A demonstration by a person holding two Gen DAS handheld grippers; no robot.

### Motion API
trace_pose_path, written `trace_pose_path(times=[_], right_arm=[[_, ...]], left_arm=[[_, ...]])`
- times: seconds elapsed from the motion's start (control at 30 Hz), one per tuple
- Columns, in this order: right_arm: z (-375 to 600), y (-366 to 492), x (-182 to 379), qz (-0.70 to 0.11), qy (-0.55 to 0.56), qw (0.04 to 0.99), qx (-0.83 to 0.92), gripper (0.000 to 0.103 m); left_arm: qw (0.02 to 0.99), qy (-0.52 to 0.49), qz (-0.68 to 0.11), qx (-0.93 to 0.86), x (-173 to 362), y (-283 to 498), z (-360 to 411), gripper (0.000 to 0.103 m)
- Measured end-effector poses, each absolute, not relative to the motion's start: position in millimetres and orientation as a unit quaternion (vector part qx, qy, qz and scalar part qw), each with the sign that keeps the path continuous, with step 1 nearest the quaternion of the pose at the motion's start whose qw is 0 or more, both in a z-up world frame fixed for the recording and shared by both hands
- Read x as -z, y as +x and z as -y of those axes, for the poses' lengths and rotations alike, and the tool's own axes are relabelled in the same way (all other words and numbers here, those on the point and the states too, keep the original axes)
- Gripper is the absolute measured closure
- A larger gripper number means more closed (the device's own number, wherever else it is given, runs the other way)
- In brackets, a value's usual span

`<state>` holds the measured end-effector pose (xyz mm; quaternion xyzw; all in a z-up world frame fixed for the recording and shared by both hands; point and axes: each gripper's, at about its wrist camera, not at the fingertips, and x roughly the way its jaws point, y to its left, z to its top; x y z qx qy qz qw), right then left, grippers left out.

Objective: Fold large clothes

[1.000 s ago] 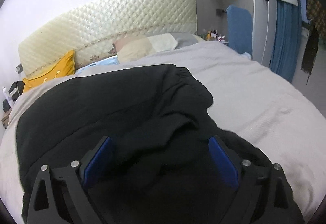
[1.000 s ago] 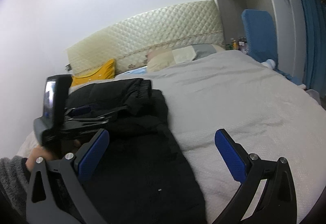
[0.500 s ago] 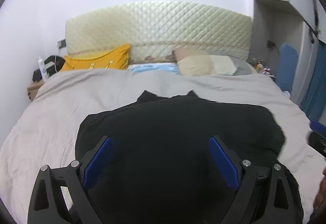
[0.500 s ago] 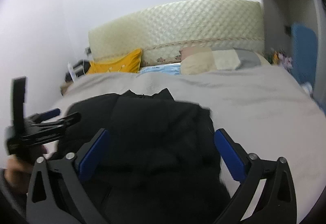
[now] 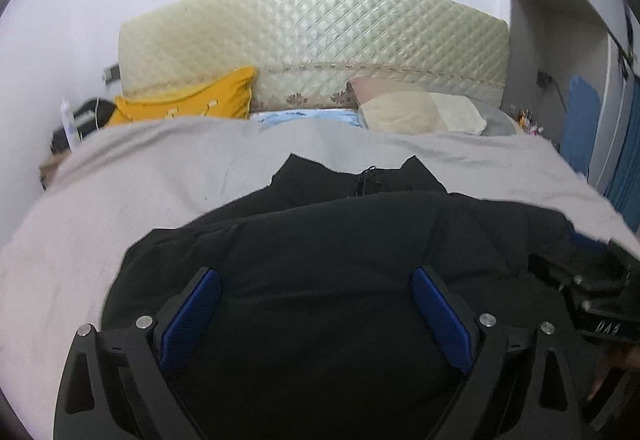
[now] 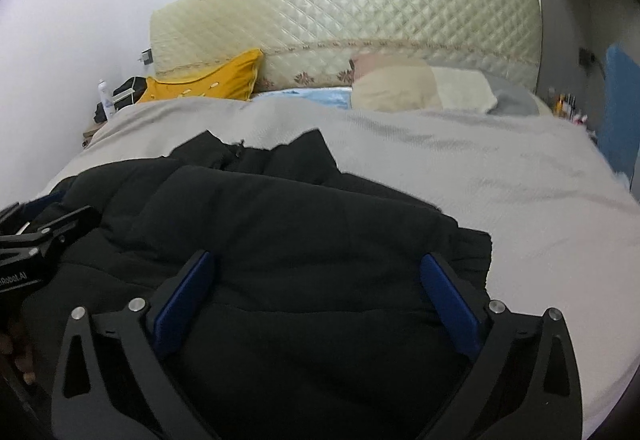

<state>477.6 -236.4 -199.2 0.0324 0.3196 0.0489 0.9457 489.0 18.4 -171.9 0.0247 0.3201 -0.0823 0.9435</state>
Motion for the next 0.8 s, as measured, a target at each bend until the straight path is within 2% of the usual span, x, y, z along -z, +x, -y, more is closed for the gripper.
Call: trace_pose_path(times=[0.43,0.8], right_arm=[[237.1,489.6,240.1,-0.32,0.036,0.944,-0.068,0.001],[231.0,495.7,254.3,-0.339,0.022,0.939,-0.063,0.001]], left_arm=[[0.943,0.019,-0.317,0.094,207.2,498.6,-12.9,0.001],[0.942,0.034,-0.322,0.086,214.5,498.1,-6.3,0.0]])
